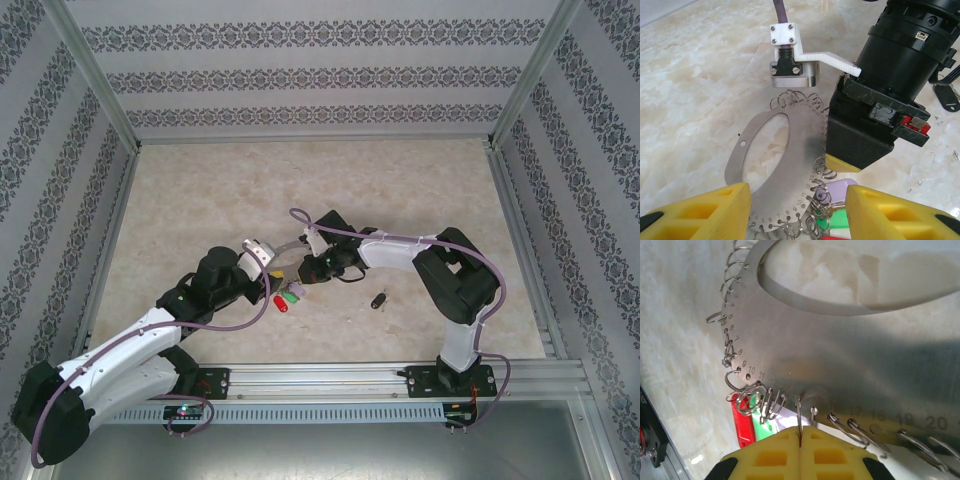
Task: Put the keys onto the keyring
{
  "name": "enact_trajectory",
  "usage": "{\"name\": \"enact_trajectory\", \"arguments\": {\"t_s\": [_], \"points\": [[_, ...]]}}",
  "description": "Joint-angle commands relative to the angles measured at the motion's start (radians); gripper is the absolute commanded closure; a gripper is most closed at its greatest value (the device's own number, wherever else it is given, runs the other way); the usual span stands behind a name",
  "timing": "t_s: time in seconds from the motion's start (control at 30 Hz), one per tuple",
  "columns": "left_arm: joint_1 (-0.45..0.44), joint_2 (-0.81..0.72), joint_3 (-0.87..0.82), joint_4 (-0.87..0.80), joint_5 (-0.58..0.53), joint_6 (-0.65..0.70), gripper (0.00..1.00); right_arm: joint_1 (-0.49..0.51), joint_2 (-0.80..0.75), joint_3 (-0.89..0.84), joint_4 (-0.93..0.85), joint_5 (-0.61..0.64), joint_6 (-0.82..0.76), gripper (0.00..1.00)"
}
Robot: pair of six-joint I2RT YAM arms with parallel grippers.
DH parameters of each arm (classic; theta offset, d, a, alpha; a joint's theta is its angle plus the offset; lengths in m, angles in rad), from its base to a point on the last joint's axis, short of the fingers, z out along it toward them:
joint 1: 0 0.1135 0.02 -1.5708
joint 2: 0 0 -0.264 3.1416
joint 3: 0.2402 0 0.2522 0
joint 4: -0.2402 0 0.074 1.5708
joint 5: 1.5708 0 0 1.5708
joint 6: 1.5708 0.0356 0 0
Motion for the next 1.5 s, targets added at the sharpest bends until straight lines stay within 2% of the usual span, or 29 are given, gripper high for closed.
{"name": "enact_trajectory", "arguments": {"t_s": [0.0,0.33,0.4,0.5,0.6,0.73,0.9,1.07,1.13,1.23,1.3,1.47], "points": [[-0.01,-0.002,-0.004,0.02,-0.004,-0.011,0.46,0.01,-0.016,0.031,0.001,0.019,0.006,0.91],[-0.011,0.001,-0.009,0.029,0.001,-0.012,0.46,0.011,-0.021,0.04,0.003,0.072,0.011,0.87],[-0.01,0.007,-0.008,0.029,0.003,-0.011,0.46,0.013,-0.024,0.045,0.003,0.077,0.009,0.88],[-0.01,0.01,-0.006,0.029,0.008,-0.011,0.46,0.014,-0.041,0.042,0.01,0.089,0.005,1.0],[-0.01,-0.002,-0.009,0.029,-0.006,-0.013,0.47,0.013,-0.084,0.032,-0.003,0.099,-0.031,1.0],[-0.01,-0.044,-0.005,0.015,-0.047,0.008,0.47,0.007,-0.2,-0.006,-0.037,0.121,-0.18,1.0],[-0.008,-0.093,0.052,-0.043,-0.085,0.064,0.47,0.039,-0.395,-0.058,-0.105,0.293,-0.525,1.0],[-0.005,-0.111,0.115,-0.066,-0.065,0.105,0.46,0.028,-0.542,-0.12,-0.061,0.351,-0.667,1.0],[-0.005,-0.111,0.134,-0.07,-0.051,0.111,0.46,0.001,-0.575,-0.139,-0.039,0.299,-0.642,1.0],[-0.005,-0.107,0.158,-0.075,-0.014,0.117,0.46,-0.078,-0.575,-0.129,-0.045,0.105,-0.547,1.0],[-0.005,-0.102,0.167,-0.077,0.021,0.122,0.44,-0.07,-0.576,-0.124,-0.054,0.165,-0.522,1.0],[-0.006,-0.088,0.18,-0.073,0.109,0.137,0.42,-0.027,-0.629,-0.202,0.041,0.135,-0.642,1.0]]}}
